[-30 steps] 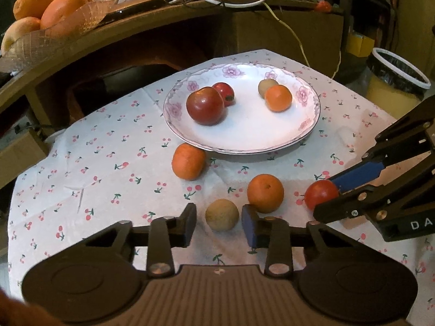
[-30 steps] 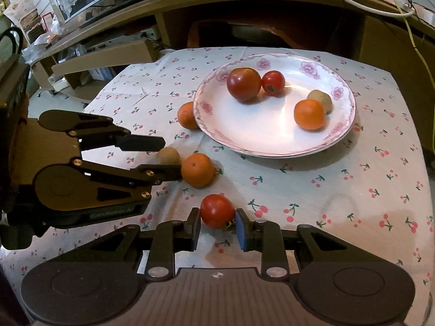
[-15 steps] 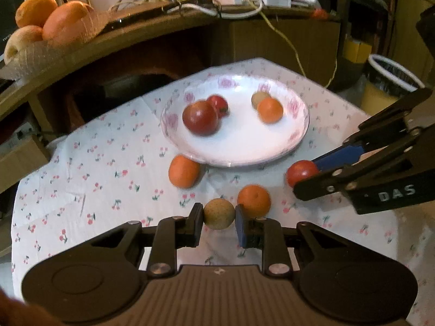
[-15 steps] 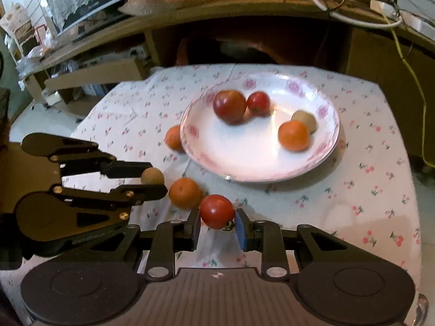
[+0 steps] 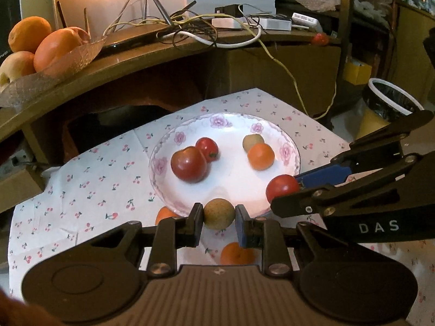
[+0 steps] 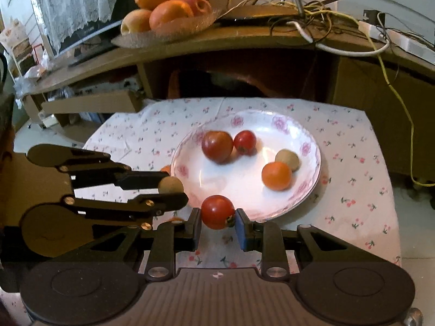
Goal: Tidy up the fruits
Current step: 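Carry both fruits onto the white plate and open both tools, then move both open tools to the two oranges on the cloth, then grasp an orange with the left tool while the right tool grasps another orange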
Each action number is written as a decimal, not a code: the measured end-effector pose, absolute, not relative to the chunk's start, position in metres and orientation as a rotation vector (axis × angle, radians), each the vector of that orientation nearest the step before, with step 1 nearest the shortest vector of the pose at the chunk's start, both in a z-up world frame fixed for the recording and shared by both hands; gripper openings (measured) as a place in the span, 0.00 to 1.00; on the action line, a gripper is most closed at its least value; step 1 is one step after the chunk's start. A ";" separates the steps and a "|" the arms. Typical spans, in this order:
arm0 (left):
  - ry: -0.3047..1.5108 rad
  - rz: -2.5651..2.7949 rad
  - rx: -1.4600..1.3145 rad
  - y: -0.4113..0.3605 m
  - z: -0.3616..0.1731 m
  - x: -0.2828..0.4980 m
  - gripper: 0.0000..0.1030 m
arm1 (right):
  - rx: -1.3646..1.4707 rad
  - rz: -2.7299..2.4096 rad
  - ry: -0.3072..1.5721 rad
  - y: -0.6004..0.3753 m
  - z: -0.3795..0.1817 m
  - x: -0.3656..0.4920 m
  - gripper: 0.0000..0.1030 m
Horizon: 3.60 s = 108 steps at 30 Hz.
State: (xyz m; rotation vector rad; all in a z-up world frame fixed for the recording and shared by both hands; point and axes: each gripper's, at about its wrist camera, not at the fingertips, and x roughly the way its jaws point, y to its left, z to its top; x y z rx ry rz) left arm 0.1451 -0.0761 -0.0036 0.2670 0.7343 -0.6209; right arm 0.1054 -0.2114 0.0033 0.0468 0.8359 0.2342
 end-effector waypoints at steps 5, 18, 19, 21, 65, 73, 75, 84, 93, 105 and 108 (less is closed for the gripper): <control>0.749 -0.587 0.258 -0.084 -0.009 0.157 0.30 | 0.055 0.197 0.835 -0.218 -0.001 0.117 0.27; 0.776 -0.558 0.247 -0.090 -0.020 0.171 0.30 | 0.062 0.166 0.847 -0.225 -0.013 0.134 0.29; 0.775 -0.556 0.245 -0.090 -0.019 0.171 0.30 | 0.062 0.168 0.849 -0.225 -0.014 0.134 0.30; 0.774 -0.552 0.243 -0.089 -0.018 0.172 0.31 | 0.061 0.168 0.844 -0.225 -0.013 0.135 0.30; 0.785 -0.539 0.263 -0.036 -0.012 0.158 0.38 | 0.035 0.351 0.903 -0.182 -0.010 0.101 0.36; 0.812 -0.559 0.257 -0.035 -0.028 0.169 0.44 | 0.005 0.356 0.925 -0.167 -0.023 0.108 0.42; 0.813 -0.553 0.261 -0.038 -0.034 0.175 0.45 | -0.001 0.361 0.934 -0.163 -0.027 0.111 0.42; 0.781 -0.570 0.242 -0.045 -0.049 0.193 0.46 | 0.015 0.357 0.956 -0.164 -0.036 0.122 0.34; 0.806 -0.562 0.268 -0.043 -0.045 0.177 0.34 | -0.011 0.328 0.959 -0.169 -0.031 0.118 0.29; 0.895 -0.575 0.293 -0.027 -0.027 0.081 0.34 | -0.051 0.279 0.989 -0.182 -0.026 0.051 0.29; 0.915 -0.575 0.326 -0.031 -0.036 0.071 0.34 | -0.067 0.268 0.993 -0.181 -0.030 0.040 0.30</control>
